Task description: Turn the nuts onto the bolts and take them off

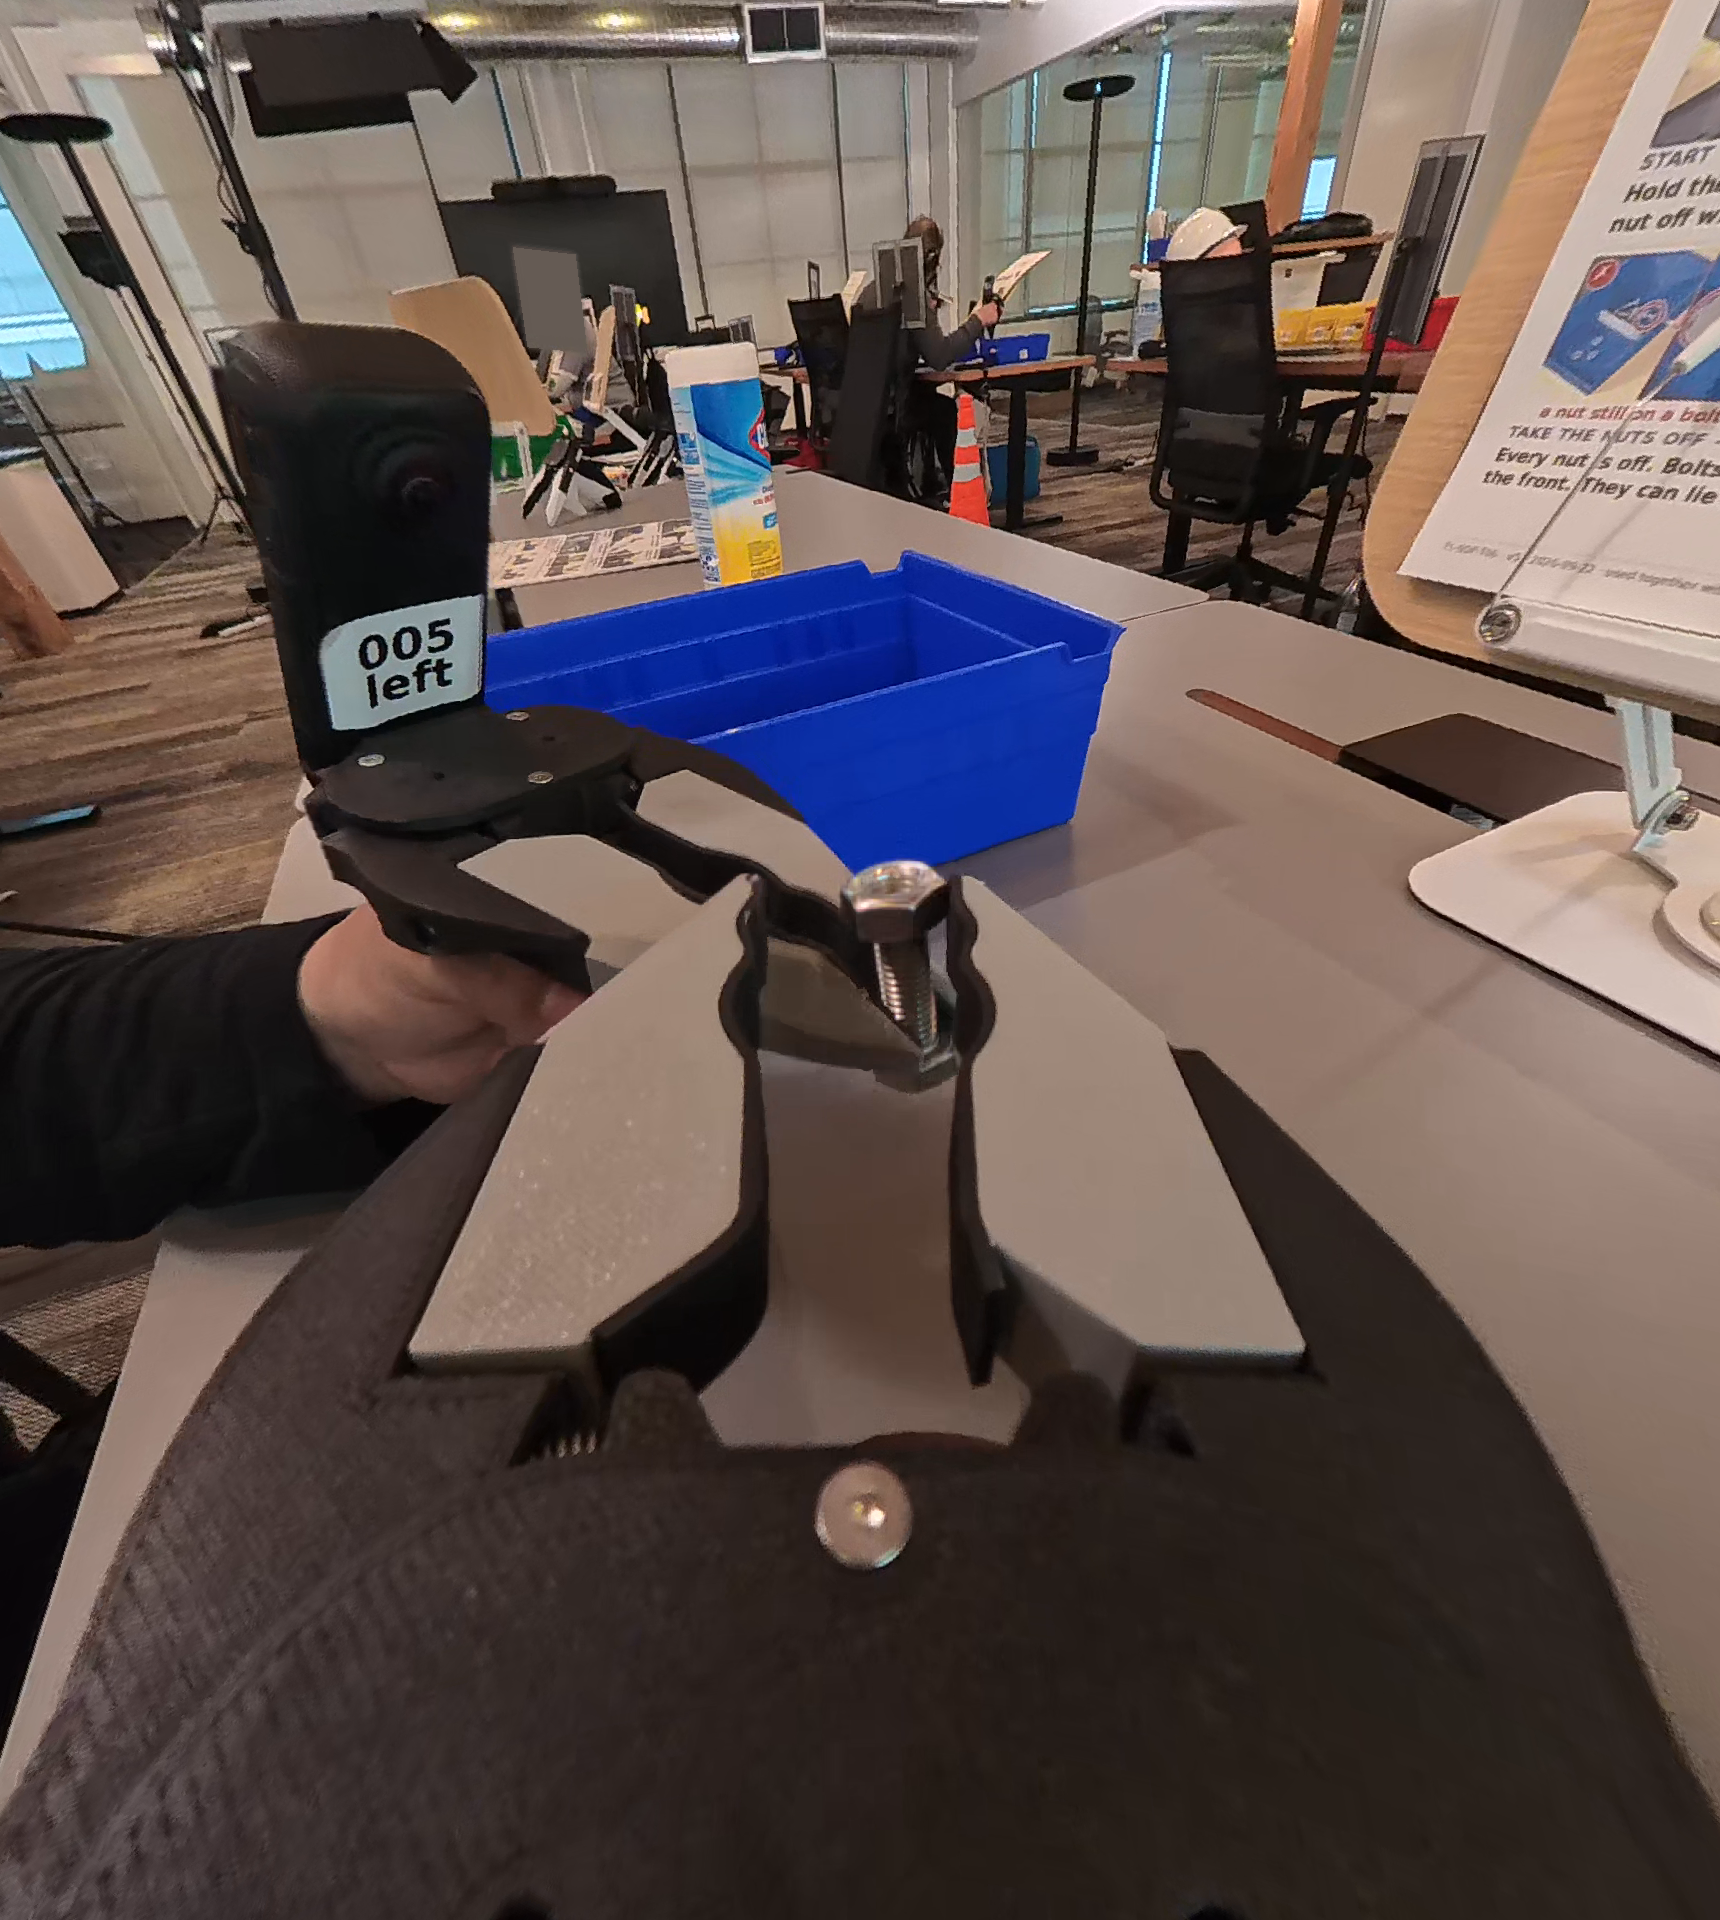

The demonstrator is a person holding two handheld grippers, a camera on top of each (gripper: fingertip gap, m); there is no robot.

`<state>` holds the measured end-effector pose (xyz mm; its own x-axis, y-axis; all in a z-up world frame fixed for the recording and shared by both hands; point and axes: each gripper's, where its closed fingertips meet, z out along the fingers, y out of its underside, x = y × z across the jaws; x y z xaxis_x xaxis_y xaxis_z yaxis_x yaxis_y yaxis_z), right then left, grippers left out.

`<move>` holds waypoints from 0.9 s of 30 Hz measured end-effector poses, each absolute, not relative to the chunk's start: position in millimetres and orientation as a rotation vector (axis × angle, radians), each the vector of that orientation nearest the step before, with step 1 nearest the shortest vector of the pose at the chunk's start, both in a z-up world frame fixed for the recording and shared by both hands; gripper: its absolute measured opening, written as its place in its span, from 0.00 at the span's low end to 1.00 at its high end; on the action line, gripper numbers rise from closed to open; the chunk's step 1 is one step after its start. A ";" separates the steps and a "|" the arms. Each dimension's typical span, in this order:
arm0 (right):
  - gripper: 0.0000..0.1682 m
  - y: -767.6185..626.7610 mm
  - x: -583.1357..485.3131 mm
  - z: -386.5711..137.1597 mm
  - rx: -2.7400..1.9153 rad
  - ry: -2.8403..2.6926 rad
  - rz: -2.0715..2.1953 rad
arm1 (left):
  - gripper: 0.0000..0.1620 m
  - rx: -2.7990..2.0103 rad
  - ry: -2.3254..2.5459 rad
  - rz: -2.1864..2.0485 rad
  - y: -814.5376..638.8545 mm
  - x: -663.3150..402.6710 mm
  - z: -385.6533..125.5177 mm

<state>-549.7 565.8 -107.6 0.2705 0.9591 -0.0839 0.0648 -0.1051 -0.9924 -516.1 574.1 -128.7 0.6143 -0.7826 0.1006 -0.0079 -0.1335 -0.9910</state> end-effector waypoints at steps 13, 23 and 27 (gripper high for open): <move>0.17 566.7 -550.6 -109.8 -1.463 -1.017 1.039 | 0.04 -1.573 0.691 -0.766 573.0 -513.4 -129.4; 0.18 574.4 -542.6 -106.2 -1.443 -1.003 0.929 | 0.04 -1.601 0.632 -0.728 582.7 -526.4 -130.4; 0.18 573.4 -545.7 -108.1 -1.436 -1.020 0.887 | 0.04 -1.610 0.638 -0.730 582.6 -525.2 -132.4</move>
<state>-545.7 573.4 -108.1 0.3464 0.9378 0.0211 0.1099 -0.0182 -0.9938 -525.2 582.6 -132.4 0.6528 -0.7494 0.1106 -0.0089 -0.1536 -0.9881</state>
